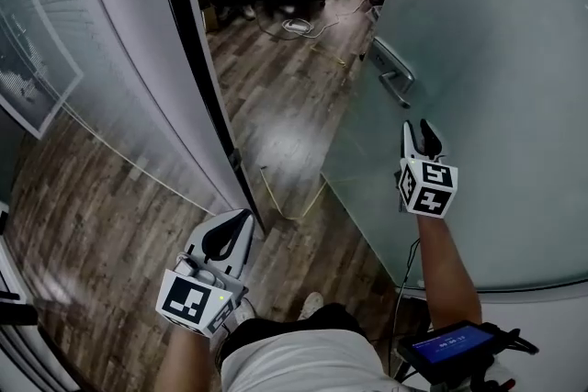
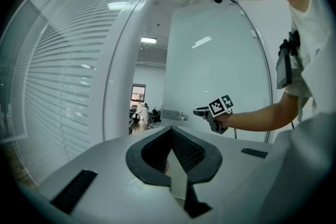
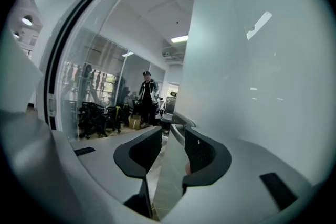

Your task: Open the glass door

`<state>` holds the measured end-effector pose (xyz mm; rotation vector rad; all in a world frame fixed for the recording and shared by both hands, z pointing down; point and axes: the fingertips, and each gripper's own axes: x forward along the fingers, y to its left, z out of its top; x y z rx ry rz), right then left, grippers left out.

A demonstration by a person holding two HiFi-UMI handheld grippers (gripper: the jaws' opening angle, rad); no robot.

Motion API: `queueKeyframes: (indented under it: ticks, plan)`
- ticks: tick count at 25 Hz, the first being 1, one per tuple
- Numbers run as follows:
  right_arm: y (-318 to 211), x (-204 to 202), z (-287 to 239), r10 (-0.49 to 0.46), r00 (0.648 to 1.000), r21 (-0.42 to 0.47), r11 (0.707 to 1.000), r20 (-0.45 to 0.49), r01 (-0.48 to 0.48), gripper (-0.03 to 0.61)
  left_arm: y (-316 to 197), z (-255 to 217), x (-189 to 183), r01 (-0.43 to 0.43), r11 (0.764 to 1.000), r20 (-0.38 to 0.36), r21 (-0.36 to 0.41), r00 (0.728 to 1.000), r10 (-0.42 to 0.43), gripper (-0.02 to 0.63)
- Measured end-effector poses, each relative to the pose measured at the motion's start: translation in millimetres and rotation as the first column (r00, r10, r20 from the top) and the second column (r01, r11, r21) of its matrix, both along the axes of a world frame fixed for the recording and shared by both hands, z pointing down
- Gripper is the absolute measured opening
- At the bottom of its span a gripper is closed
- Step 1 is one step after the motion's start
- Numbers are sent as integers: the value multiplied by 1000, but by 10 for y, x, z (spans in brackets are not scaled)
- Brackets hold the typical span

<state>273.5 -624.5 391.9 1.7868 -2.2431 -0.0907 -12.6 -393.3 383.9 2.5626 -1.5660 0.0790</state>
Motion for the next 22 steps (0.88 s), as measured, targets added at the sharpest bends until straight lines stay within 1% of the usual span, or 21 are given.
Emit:
queueKeyframes:
  ticks: [3,8,10,15,20,22]
  plan:
    - [401,-125,-238,-8,1000,40,999,24,7,123,73,-81,-20,-51,999,-1,13,999,51,0]
    - [988,-244,-579,2,995,85,996,101,-11,123,224,-217,-82,-117,992,1,36,993,117,0]
    - [1190,-288,-650,1,995,95,995,101,-11,123,301,-264,-109,-134,990,1,42,991,134,0]
    - [1727,-445,-691,20,997,103,994,73,-28,123,487,-329,-219,-190,980,-3,62,982,191,-1]
    - [2301,-592,-689,66,987,77,994,145,-78,119,738,-352,-358,-244,967,-11,75,969,246,0]
    - [2599,-703,-776,93,982,80,991,165,-108,78,891,-369,-485,-272,960,-14,66,962,274,0]
